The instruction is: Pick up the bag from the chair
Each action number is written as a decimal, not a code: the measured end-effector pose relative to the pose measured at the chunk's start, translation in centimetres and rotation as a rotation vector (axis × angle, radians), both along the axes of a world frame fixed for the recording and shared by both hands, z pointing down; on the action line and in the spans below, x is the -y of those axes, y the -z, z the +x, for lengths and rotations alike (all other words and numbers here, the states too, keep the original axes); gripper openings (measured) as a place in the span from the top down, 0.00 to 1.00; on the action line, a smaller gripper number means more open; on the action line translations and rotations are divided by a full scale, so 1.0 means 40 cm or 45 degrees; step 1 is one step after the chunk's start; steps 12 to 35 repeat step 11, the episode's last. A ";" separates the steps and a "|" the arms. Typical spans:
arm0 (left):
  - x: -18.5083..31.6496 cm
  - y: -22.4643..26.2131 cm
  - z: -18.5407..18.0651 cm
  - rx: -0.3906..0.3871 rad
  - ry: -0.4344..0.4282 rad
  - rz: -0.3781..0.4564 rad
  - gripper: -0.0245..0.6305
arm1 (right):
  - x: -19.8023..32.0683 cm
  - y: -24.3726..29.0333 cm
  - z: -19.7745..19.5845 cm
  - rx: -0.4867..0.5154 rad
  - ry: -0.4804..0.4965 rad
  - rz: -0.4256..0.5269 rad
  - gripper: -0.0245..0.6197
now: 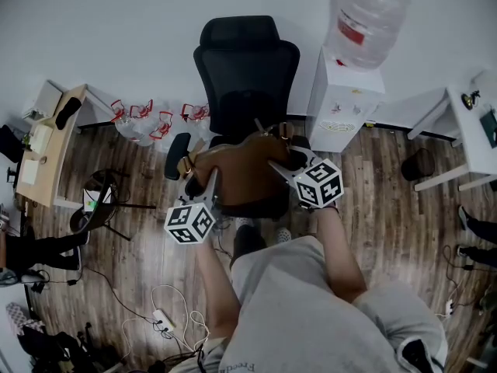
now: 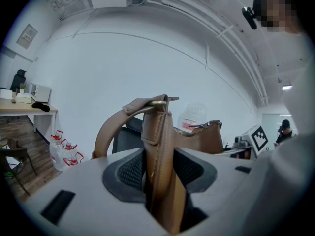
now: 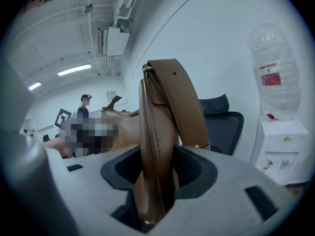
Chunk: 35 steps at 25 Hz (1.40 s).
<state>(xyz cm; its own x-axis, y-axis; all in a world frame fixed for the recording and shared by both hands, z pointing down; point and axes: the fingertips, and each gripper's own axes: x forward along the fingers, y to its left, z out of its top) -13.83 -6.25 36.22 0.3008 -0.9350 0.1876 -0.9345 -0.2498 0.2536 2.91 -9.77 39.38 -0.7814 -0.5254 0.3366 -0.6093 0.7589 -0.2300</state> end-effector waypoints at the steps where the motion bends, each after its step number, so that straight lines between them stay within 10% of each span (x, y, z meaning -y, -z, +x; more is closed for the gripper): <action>1: 0.000 -0.001 -0.001 0.000 0.000 0.001 0.70 | 0.000 -0.001 -0.001 -0.001 0.001 0.000 0.67; 35: 0.001 -0.001 -0.003 -0.008 0.006 0.006 0.70 | 0.007 0.001 -0.003 -0.001 0.006 0.002 0.67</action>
